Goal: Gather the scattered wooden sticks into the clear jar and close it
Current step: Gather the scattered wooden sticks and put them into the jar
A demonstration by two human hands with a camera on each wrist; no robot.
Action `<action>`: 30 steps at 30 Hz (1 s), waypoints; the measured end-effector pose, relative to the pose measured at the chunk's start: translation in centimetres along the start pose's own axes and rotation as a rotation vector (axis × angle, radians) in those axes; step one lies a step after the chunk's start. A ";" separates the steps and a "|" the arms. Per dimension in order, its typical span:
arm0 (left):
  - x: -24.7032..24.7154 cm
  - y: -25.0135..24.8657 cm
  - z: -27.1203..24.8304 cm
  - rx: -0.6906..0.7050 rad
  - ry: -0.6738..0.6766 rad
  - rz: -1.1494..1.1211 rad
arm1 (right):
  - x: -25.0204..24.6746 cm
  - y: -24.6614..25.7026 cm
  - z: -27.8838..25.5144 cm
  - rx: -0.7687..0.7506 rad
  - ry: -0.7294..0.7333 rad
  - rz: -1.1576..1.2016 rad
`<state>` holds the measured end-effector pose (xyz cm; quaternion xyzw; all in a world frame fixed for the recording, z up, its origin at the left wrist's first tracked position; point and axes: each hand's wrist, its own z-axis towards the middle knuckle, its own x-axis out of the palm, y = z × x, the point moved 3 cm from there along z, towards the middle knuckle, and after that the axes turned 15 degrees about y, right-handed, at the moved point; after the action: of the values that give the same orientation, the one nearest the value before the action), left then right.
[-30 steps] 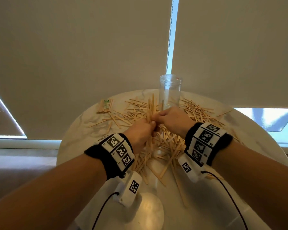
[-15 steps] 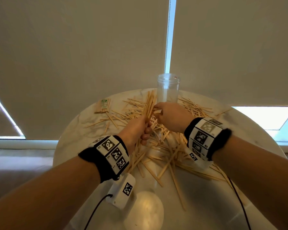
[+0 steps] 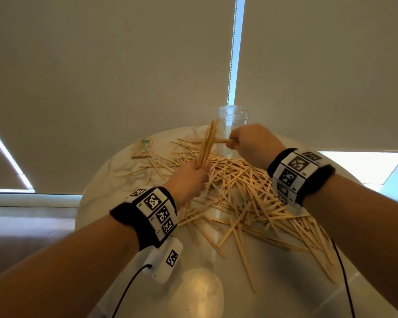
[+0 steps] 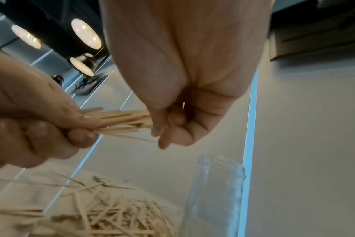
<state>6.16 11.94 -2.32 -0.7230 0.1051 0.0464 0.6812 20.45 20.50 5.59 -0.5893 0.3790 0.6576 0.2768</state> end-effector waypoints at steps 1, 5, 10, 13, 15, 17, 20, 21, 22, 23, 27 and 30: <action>-0.2 0.0 0.0 0.008 -0.016 -0.020 | -0.4 -0.5 0.0 0.038 -0.022 -0.003; -0.3 -1.2 0.1 0.126 -0.120 -0.227 | -0.4 -0.6 -0.9 0.107 -0.004 0.187; 0.6 -2.7 0.5 0.259 -0.141 -0.355 | 1.2 4.1 -3.0 -0.090 0.196 0.341; 0.9 -3.1 0.6 0.273 -0.189 -0.363 | 2.0 5.4 -3.1 -0.114 0.209 0.213; 1.0 -3.0 0.7 0.245 -0.182 -0.354 | 2.2 5.8 -3.4 -0.121 0.178 -0.018; 0.9 -2.9 0.8 0.217 -0.143 -0.350 | 2.4 6.1 -3.7 -0.182 0.207 -0.169; 0.3 -2.9 0.8 0.216 -0.107 -0.296 | 2.5 5.2 -3.6 -0.225 0.373 -0.149; 0.1 -2.9 0.8 0.219 -0.109 -0.258 | 1.6 4.6 -3.6 -0.158 0.366 -0.024; 0.0 -2.8 0.8 0.225 -0.114 -0.225 | 0.3 3.9 -3.3 -0.086 0.264 0.087; 0.0 -2.6 0.7 0.227 -0.119 -0.207 | -1.2 3.3 -3.0 -0.034 0.106 0.150; 1.9 -2.4 0.7 0.235 -0.081 0.067 | -5.8 3.4 -1.9 -0.133 -0.245 0.416; 3.4 -2.6 0.7 0.247 -0.019 0.148 | -7.0 3.9 -0.8 -0.243 -0.221 0.391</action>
<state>10.07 12.45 -0.52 -0.6235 0.1568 0.0900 0.7607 18.82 18.25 13.11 -0.4583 0.3714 0.7998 0.1113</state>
